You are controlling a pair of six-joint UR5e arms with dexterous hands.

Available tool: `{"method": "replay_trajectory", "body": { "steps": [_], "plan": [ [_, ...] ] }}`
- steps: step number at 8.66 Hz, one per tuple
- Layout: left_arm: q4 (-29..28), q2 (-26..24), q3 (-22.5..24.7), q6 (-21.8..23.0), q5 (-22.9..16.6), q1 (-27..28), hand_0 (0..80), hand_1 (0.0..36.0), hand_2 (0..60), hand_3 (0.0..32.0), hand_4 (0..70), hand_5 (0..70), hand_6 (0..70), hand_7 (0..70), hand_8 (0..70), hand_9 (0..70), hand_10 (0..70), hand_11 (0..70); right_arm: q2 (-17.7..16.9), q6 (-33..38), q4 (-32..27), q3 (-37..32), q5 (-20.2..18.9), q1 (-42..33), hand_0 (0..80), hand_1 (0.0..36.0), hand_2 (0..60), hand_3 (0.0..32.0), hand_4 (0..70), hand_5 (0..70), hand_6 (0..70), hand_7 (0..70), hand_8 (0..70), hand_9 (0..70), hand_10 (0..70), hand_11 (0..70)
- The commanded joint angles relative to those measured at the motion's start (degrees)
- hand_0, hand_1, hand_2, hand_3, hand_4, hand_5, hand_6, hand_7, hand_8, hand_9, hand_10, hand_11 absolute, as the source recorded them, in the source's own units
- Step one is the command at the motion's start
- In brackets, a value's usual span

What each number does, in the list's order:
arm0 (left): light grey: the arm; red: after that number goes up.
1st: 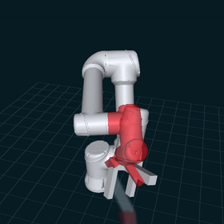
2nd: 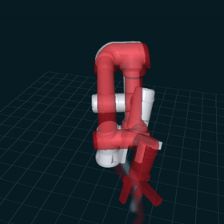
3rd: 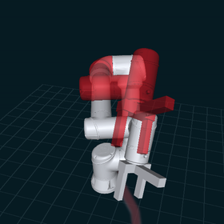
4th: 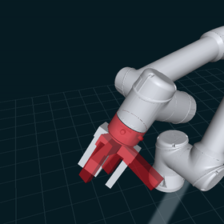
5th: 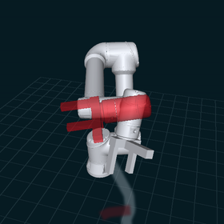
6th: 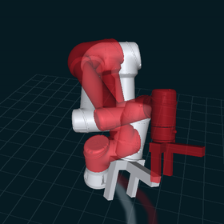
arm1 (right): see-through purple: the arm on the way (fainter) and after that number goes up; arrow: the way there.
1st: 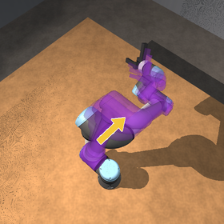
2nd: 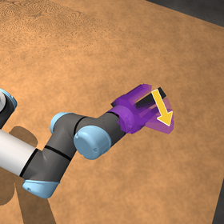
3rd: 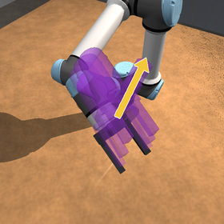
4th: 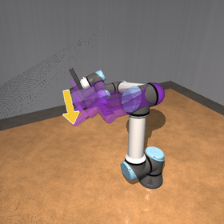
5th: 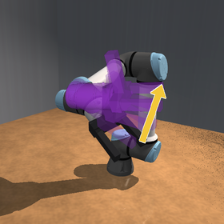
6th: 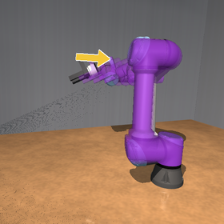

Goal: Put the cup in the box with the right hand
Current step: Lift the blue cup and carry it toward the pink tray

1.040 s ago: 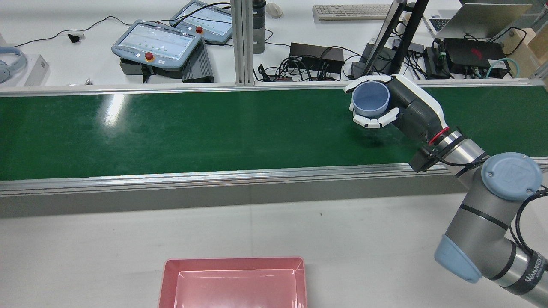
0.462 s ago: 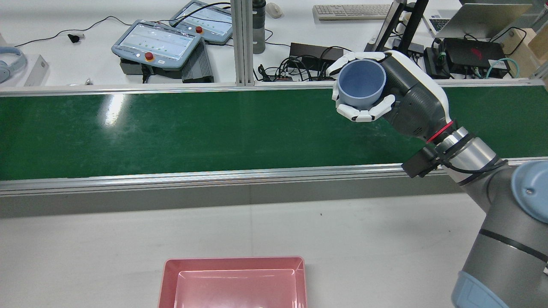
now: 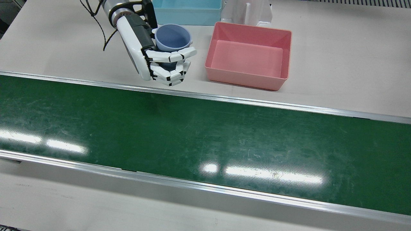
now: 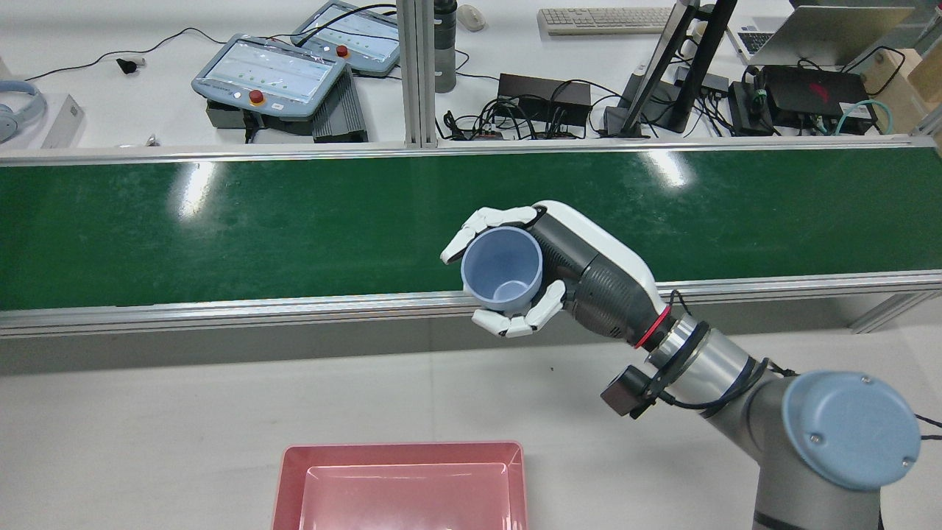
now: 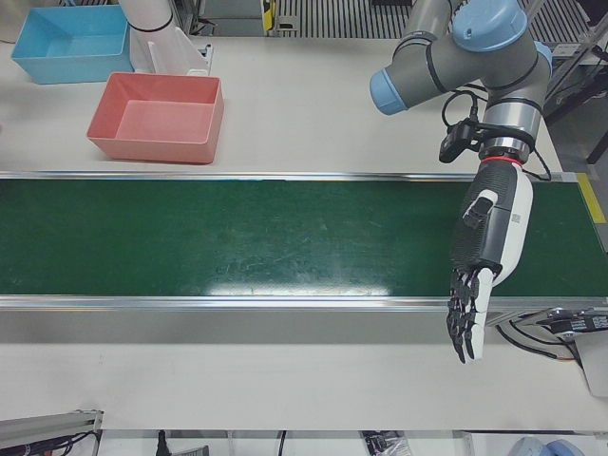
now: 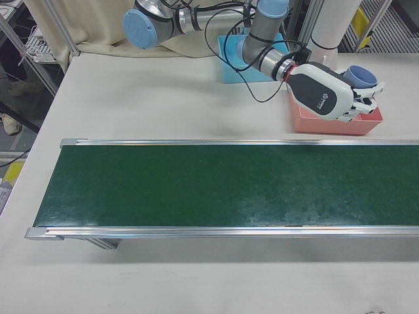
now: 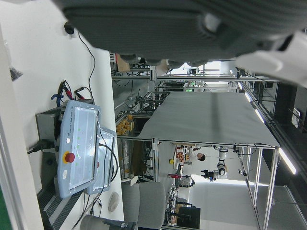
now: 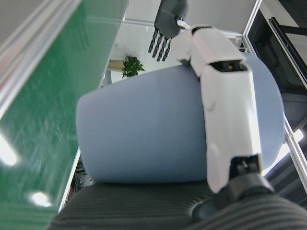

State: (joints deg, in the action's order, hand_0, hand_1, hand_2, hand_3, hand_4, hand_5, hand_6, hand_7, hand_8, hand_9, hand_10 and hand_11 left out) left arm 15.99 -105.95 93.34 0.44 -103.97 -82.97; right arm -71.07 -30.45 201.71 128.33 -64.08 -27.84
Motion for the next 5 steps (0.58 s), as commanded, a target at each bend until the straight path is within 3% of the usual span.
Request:
{"method": "replay_trajectory", "body": {
  "steps": [1, 4, 5],
  "plan": [
    [0.0, -0.04, 0.0, 0.0, 0.0, 0.0, 0.0, 0.0, 0.0, 0.0, 0.0, 0.0, 0.0, 0.0, 0.0, 0.0, 0.0, 0.0, 1.37, -10.11, -0.44, 0.34, 6.14, 16.72, 80.0, 36.0, 60.0, 0.0, 37.9, 24.2, 33.8, 70.0, 63.3, 70.0, 42.0, 62.4],
    [0.0, 0.04, 0.0, 0.0, 0.0, 0.0, 0.0, 0.0, 0.0, 0.0, 0.0, 0.0, 0.0, 0.0, 0.0, 0.0, 0.0, 0.0, -1.08, -11.91, -0.62, -0.62, 6.16, 20.71, 80.0, 36.0, 60.0, 0.0, 26.0, 24.1, 29.8, 70.0, 57.7, 70.0, 39.5, 59.3],
    [0.0, -0.04, 0.0, 0.0, 0.0, 0.0, 0.0, 0.0, 0.0, 0.0, 0.0, 0.0, 0.0, 0.0, 0.0, 0.0, 0.0, 0.0, -0.83, -11.65, -0.79, -3.58, 6.16, 21.68, 79.3, 36.0, 60.0, 0.0, 17.6, 23.4, 26.8, 70.0, 52.9, 70.0, 37.3, 56.5]
  ]
}}
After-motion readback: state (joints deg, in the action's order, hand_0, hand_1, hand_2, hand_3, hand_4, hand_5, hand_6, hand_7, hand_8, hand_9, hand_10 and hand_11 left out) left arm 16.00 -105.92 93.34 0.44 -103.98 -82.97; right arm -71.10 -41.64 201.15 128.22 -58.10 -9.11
